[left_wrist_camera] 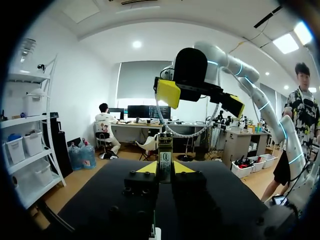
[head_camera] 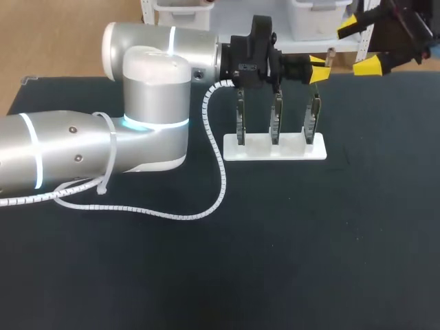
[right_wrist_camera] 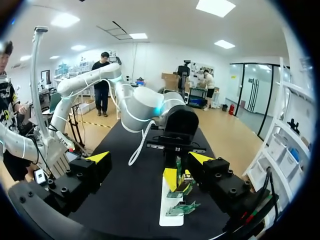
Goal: Pick up the optical module with the left hand, and insert it into the network port with the right hand.
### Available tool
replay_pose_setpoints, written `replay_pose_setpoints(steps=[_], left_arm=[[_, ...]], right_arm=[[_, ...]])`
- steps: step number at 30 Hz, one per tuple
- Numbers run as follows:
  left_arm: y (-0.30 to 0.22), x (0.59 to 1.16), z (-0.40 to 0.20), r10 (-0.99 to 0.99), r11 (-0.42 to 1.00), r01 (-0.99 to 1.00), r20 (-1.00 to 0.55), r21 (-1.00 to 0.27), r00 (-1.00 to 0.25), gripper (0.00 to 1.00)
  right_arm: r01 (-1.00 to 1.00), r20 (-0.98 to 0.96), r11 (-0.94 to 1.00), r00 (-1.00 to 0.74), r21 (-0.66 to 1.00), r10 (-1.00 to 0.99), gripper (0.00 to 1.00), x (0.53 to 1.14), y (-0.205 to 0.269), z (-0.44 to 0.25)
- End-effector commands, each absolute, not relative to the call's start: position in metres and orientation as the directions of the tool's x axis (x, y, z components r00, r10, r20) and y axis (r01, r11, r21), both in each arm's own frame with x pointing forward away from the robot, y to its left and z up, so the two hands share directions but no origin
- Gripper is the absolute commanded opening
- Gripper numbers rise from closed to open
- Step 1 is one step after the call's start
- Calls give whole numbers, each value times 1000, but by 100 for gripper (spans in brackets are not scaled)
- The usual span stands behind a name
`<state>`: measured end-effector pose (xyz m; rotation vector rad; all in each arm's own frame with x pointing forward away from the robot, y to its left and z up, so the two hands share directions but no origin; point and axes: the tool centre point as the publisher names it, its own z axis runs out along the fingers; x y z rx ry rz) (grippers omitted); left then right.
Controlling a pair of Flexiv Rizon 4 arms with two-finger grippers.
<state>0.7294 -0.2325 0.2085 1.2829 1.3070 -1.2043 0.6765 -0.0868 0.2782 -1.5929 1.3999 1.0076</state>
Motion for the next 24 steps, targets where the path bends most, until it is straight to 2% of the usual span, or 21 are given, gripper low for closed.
replay_pose_setpoints(steps=[1,24], left_arm=[[-232,729,208,103,-17,999,-994,-40,-38,0],[-232,729,208,103,-17,999,-994,-40,-38,0]], right_arm=[[-992,-917,-123,80,-34,-392,100,686,-82,278],[-989,-878,-150,61,13,-475,100,704,-82,262]])
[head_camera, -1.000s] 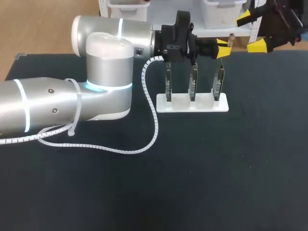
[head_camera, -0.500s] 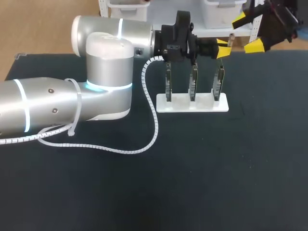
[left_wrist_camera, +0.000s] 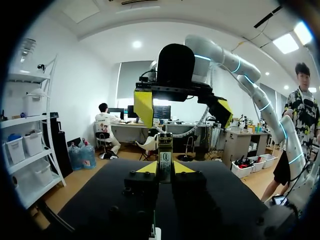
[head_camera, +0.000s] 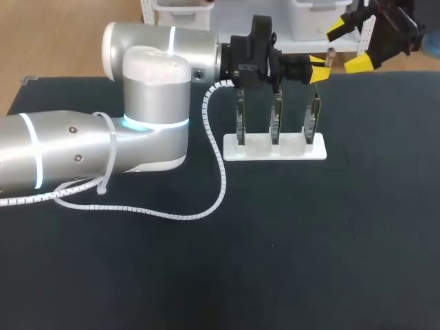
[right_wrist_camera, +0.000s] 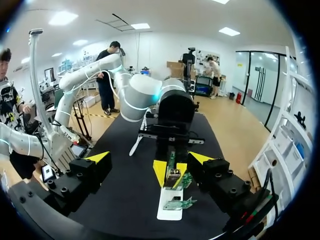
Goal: Pick up the optical module with the left hand, and insert it into the network port with the right hand.
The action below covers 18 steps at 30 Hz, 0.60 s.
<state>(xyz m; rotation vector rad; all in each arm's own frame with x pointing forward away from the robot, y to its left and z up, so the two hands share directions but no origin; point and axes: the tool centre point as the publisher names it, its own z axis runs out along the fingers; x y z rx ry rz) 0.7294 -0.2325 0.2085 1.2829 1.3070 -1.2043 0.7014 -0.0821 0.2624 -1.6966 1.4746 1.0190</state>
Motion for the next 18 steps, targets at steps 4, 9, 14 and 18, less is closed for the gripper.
replay_pose_setpoints(steps=[4,9,14,18], left_arm=[[-232,729,208,103,-17,999,-994,-40,-38,0],[-232,729,208,103,-17,999,-994,-40,-38,0],[-232,729,208,103,-17,999,-994,-40,-38,0],[-232,729,208,103,-17,999,-994,-40,-38,0]], right_arm=[[-990,-867,-141,44,31,-497,100,705,-80,258],[-991,-864,-128,28,42,-502,100,704,-82,252],[-992,-855,-123,30,40,-518,100,704,-82,252],[-992,-854,-121,27,43,-519,100,705,-83,250]])
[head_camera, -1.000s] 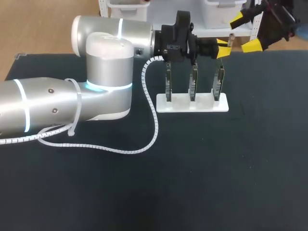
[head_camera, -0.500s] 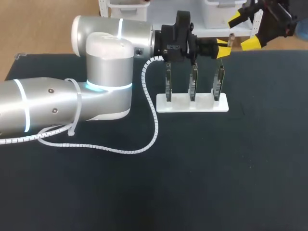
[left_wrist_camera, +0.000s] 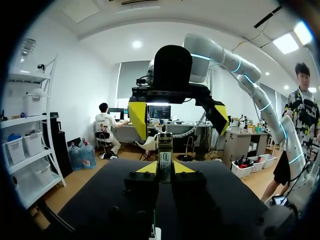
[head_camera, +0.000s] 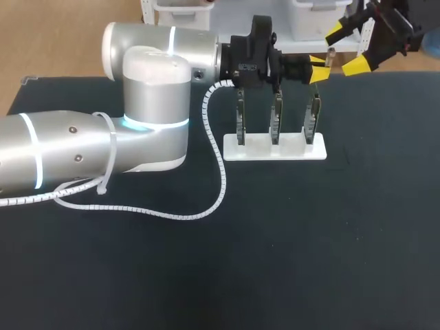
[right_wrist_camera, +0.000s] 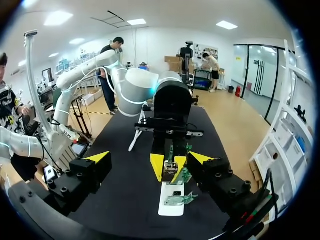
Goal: Pick up the optical module with the left hand, and insert it into the network port with the right hand.
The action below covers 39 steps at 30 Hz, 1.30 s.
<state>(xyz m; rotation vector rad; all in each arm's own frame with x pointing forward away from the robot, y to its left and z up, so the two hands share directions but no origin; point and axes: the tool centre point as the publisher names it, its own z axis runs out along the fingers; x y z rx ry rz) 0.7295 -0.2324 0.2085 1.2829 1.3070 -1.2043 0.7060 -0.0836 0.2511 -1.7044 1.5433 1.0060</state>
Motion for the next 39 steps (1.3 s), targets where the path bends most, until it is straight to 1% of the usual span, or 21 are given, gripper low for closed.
replay_pose_setpoints(steps=[1,15,39], left_arm=[[-232,729,208,103,-17,999,-994,-40,-38,0],[-232,729,208,103,-17,999,-994,-40,-38,0],[-232,729,208,103,-17,999,-994,-40,-38,0]], right_arm=[[-992,-853,-122,28,42,-521,100,706,-83,250],[-990,-842,-138,52,27,-537,100,720,-83,251],[-986,-846,-156,37,56,-533,100,733,-79,242]])
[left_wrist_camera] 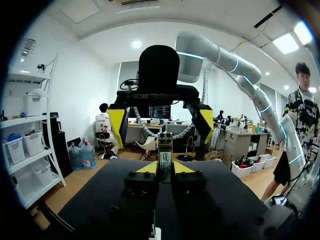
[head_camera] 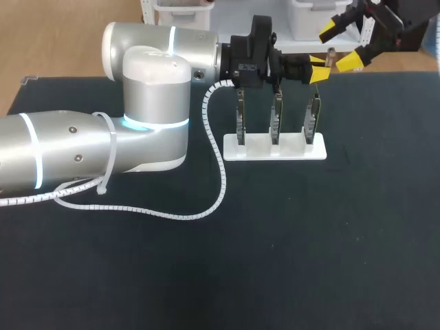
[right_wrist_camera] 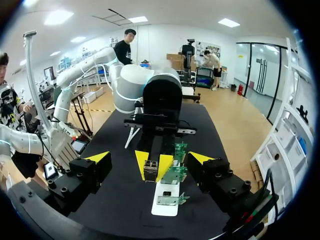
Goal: Pick up the optical module with the left hand, and insert it into the network port with the right hand.
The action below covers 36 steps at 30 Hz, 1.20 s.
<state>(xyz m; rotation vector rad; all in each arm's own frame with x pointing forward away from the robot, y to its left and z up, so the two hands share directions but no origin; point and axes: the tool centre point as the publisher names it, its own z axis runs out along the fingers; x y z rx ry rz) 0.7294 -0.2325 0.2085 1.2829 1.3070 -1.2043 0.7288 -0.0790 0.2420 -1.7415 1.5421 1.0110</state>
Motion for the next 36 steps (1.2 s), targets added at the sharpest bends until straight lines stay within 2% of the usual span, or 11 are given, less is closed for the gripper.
replay_pose_setpoints(steps=[1,36], left_arm=[[-232,729,208,103,-17,999,-994,-40,-38,0],[-232,729,208,103,-17,999,-994,-40,-38,0]], right_arm=[[-986,-846,-156,37,56,-533,100,733,-79,242],[-988,-845,-132,3,79,-534,100,736,-82,239]])
